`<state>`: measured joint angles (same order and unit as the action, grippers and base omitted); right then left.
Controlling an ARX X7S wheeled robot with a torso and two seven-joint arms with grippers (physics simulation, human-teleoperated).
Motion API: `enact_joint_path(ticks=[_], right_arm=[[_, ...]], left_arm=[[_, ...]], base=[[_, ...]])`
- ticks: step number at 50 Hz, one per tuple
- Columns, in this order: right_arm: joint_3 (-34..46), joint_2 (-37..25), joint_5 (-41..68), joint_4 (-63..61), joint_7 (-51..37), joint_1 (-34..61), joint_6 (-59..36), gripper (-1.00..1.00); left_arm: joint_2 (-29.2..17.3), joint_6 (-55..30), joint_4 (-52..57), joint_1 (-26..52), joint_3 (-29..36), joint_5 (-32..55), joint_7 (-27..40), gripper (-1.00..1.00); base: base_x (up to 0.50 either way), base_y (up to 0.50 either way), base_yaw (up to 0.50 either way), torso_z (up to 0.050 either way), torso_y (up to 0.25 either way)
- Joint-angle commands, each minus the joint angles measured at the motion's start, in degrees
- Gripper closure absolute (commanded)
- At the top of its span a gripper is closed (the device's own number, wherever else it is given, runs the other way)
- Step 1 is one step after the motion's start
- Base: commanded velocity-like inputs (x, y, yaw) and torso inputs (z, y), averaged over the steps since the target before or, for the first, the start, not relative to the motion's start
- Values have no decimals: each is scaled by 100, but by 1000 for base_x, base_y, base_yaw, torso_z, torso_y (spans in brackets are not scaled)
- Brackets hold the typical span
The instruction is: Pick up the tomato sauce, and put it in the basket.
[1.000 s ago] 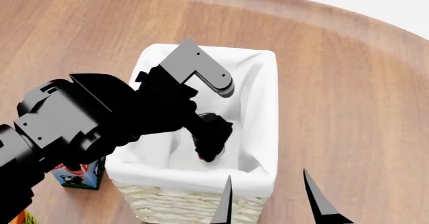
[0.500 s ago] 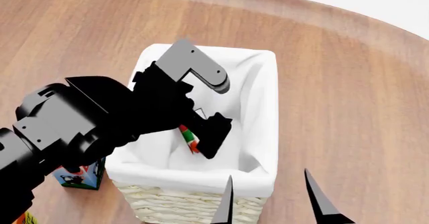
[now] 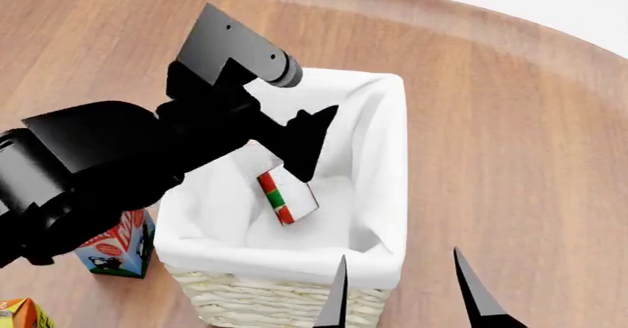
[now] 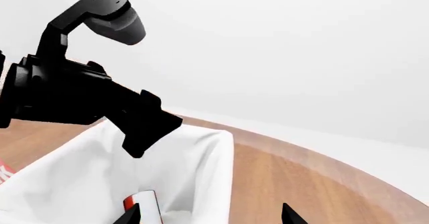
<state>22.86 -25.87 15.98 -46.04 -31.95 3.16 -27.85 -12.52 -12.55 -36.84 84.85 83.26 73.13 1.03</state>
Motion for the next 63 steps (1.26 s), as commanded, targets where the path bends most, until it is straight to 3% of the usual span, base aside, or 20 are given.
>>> enact_joint_path(ticks=[1, 12, 15, 30, 43, 63], right_arm=[[1, -27, 3, -100, -49, 19, -77, -100], [18, -46, -7, -165, -95, 13, -127, -100], [57, -30, -15, -179, -104, 47, -174, -100], [131, -34, -43, -196, -125, 84, -209, -100], [218, -17, -59, -229, -150, 132, -290, -100], [239, -56, -100, -212, -176, 108, -201, -100]], left_arm=[[-1206, 1001, 2134, -363, -324, -313, 1347, -100], [-2250, 1996, 3873, -1107, -461, -964, 2337, -100], [-2370, 2282, 3985, -1400, -522, -885, 2287, -100], [-3366, 3074, 5395, -2445, -482, -1639, 3336, -100], [-3916, 3955, 5957, -3658, -364, -2431, 4039, -100], [-4448, 4648, 6278, -4517, -368, -2940, 4649, -100]], base=[[0, 0, 0, 0, 0], [0, 0, 0, 0, 0], [0, 0, 0, 0, 0], [0, 0, 0, 0, 0], [0, 0, 0, 0, 0], [0, 0, 0, 0, 0]])
